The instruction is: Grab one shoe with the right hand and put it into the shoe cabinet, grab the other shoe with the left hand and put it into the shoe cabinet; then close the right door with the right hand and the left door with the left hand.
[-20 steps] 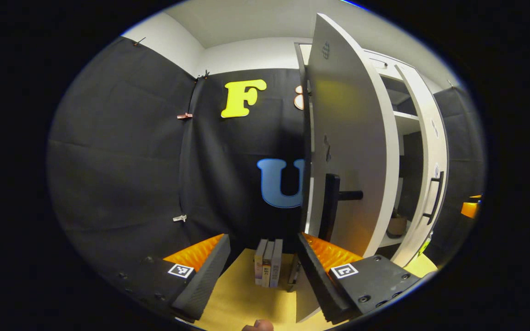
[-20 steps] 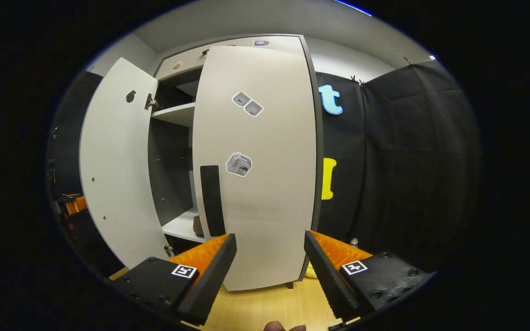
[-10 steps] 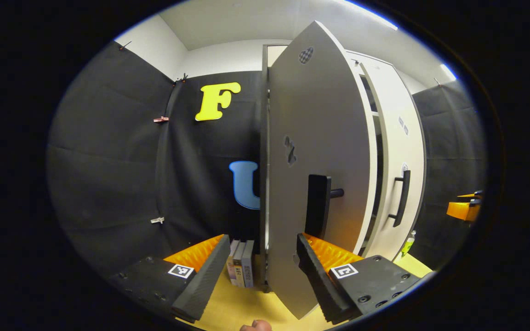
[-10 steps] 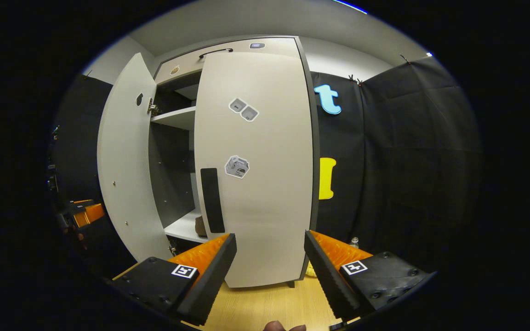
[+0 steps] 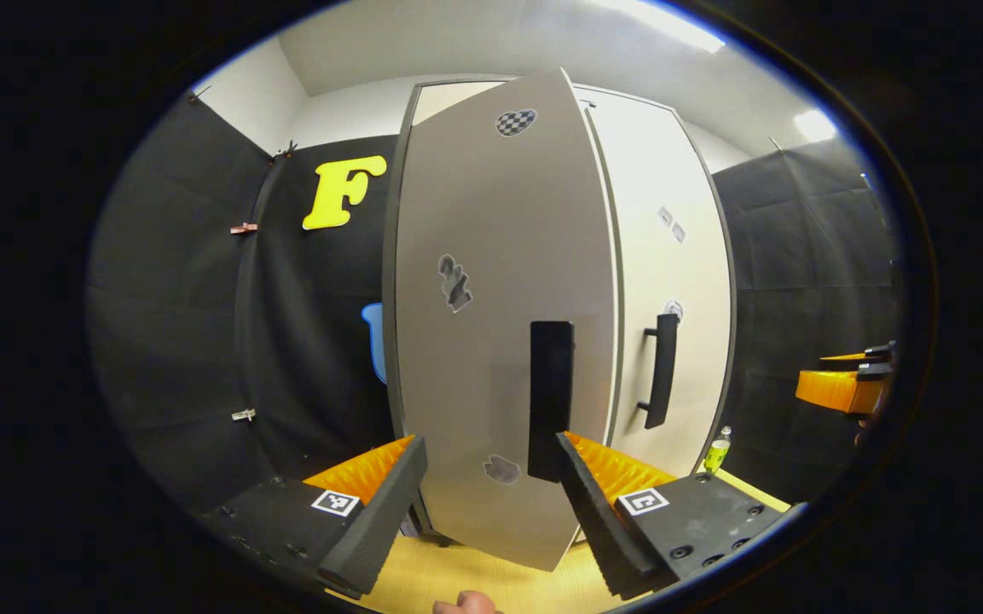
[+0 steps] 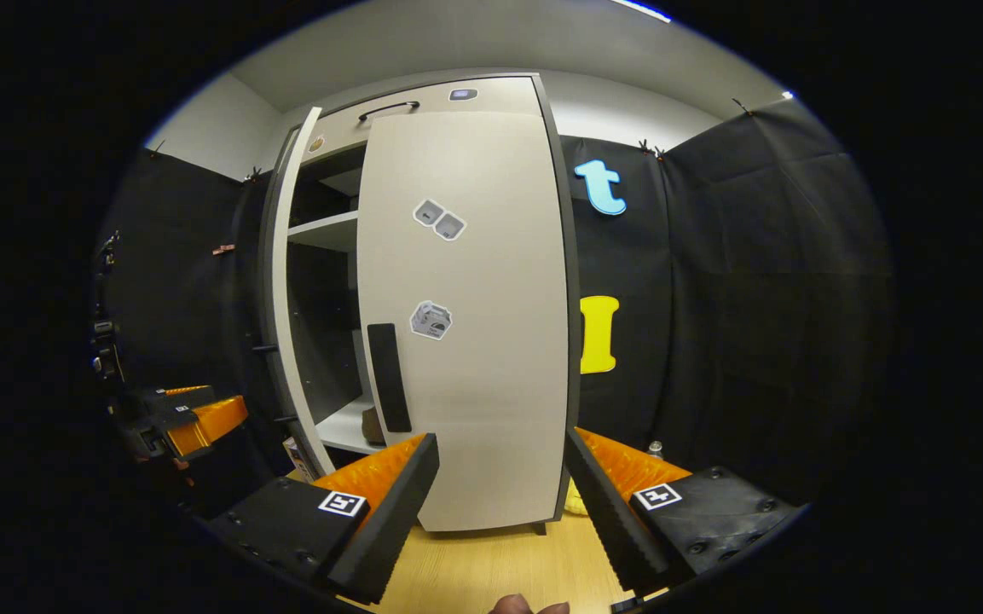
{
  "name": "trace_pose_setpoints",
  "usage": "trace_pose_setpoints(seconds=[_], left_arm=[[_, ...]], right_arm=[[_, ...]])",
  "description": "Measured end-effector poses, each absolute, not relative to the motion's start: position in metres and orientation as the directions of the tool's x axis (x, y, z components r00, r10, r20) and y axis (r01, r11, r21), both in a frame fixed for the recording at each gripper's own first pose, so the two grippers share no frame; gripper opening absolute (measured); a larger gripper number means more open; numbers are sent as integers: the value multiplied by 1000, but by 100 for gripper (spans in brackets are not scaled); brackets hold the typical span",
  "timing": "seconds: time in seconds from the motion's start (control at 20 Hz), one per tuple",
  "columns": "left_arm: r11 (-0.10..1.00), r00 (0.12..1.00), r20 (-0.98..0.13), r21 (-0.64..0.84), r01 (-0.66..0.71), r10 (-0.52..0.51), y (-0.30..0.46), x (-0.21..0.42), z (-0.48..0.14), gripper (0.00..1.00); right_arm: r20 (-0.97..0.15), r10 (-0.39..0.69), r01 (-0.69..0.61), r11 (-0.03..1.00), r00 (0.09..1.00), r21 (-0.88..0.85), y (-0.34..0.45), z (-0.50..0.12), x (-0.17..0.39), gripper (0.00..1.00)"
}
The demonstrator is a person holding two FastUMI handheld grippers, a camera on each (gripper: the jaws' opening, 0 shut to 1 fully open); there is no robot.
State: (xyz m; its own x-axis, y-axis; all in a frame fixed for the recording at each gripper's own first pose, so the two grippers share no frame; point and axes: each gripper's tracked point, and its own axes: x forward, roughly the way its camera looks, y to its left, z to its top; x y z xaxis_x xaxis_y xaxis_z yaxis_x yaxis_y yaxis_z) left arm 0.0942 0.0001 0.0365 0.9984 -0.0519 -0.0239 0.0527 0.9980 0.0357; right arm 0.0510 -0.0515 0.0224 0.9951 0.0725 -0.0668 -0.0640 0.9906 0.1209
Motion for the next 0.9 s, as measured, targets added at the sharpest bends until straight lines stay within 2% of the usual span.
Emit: trace_pose_setpoints(seconds=[0.65,0.9], left_arm=[[998,998,-25,0,58,-58,-3,48,42,93],[998,999,-17,37,51,-50,1,38,44,95]], right_arm=[[-45,120,-112,983,992,143,-20,33,24,98],[-34,108,-102,984,994,143,-15,38,15,98]])
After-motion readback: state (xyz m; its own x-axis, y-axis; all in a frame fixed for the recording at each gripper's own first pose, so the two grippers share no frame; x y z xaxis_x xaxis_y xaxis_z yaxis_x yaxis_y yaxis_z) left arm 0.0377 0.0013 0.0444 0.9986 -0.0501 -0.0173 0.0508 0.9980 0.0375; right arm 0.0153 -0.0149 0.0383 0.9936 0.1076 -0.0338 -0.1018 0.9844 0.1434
